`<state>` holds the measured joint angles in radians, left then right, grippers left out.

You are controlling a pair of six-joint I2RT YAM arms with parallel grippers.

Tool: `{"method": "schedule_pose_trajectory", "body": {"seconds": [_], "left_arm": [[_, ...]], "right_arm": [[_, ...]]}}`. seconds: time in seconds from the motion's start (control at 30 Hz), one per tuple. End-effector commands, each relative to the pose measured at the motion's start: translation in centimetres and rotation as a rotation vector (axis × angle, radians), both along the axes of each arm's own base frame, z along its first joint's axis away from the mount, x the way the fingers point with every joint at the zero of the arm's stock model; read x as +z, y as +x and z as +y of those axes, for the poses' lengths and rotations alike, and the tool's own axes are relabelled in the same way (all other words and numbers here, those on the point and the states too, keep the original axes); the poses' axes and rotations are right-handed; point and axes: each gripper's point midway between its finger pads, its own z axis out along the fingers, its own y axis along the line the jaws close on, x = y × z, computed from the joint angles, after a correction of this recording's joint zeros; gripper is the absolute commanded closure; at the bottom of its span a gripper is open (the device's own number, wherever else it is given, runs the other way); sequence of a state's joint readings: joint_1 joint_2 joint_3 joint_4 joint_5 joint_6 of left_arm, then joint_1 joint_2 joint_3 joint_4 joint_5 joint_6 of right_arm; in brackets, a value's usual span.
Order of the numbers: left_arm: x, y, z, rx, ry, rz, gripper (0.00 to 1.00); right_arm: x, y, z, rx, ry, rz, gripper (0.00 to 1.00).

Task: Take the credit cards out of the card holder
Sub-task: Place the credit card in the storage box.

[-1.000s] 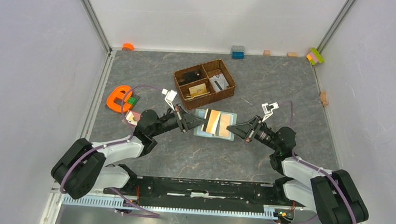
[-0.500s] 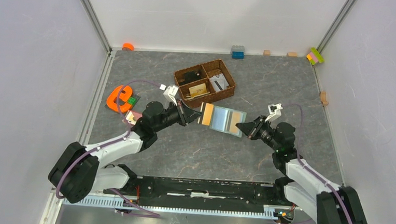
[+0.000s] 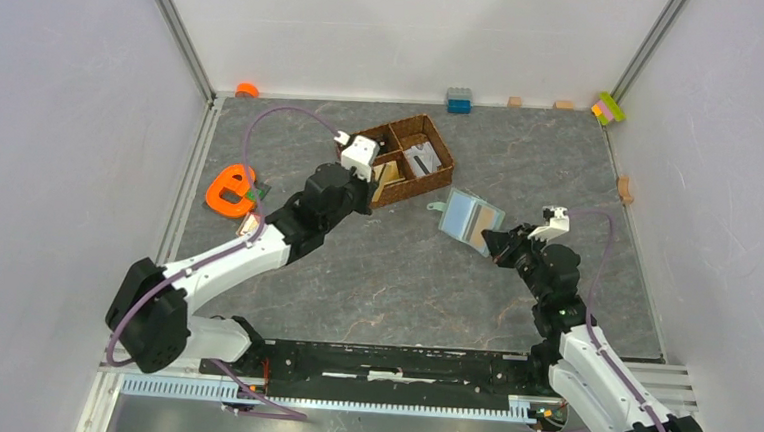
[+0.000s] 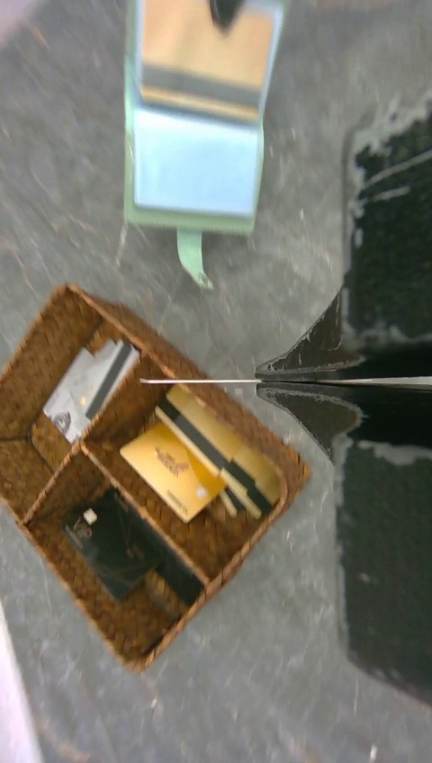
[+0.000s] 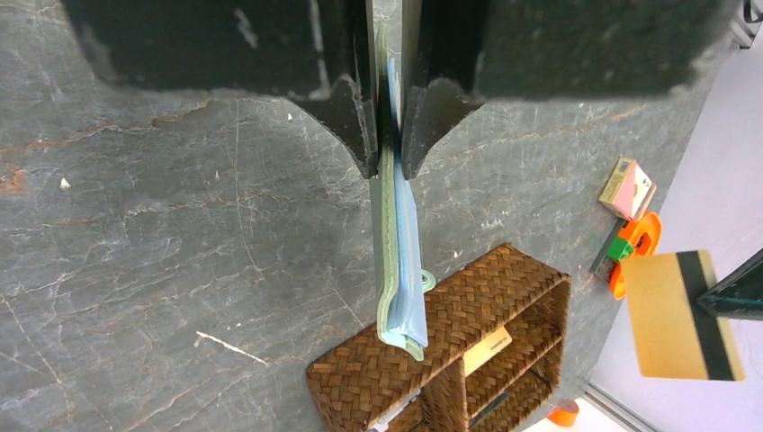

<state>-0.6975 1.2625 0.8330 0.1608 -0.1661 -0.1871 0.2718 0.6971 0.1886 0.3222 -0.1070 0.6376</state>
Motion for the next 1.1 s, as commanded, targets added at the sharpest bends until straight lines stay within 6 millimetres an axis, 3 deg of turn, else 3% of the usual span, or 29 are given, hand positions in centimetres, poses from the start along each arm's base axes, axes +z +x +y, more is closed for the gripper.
{"method": "schedule_pose_trajectory", "body": {"seconds": [0.0, 0.13, 0.47, 0.63, 0.8, 1.07], "left_arm": [[0.4, 2.6, 1.4, -0.003, 0.312, -0.135, 0.98], [0.6, 3.8, 0.7, -0.068, 0.440, -0.227, 0.98], [-0.5, 8.2, 0.9, -0.038, 0.755, -0.306, 0.98], [-2.6, 9.8, 0.2, -0.079, 0.865, -0.280, 0.98], [-5.0, 9.8, -0.2, -0.140, 0.914, -0.227, 0.98], [-9.3, 11.8, 0.5, -0.137, 1.099, -0.217, 0.98]], "right_arm": [[1.8, 0.7, 0.1, 0.005, 0.000, -0.051, 1.00], [1.5, 0.6, 0.4, 0.021, 0.002, -0.045, 1.00], [1.3, 0.3, 1.0, 0.052, 0.024, -0.044, 1.00], [1.3, 0.4, 0.8, 0.040, 0.018, -0.048, 1.00], [1.1, 0.4, 0.7, 0.034, 0.017, -0.044, 1.00], [1.3, 0.3, 0.7, 0.039, 0.021, -0.050, 1.00]]}}
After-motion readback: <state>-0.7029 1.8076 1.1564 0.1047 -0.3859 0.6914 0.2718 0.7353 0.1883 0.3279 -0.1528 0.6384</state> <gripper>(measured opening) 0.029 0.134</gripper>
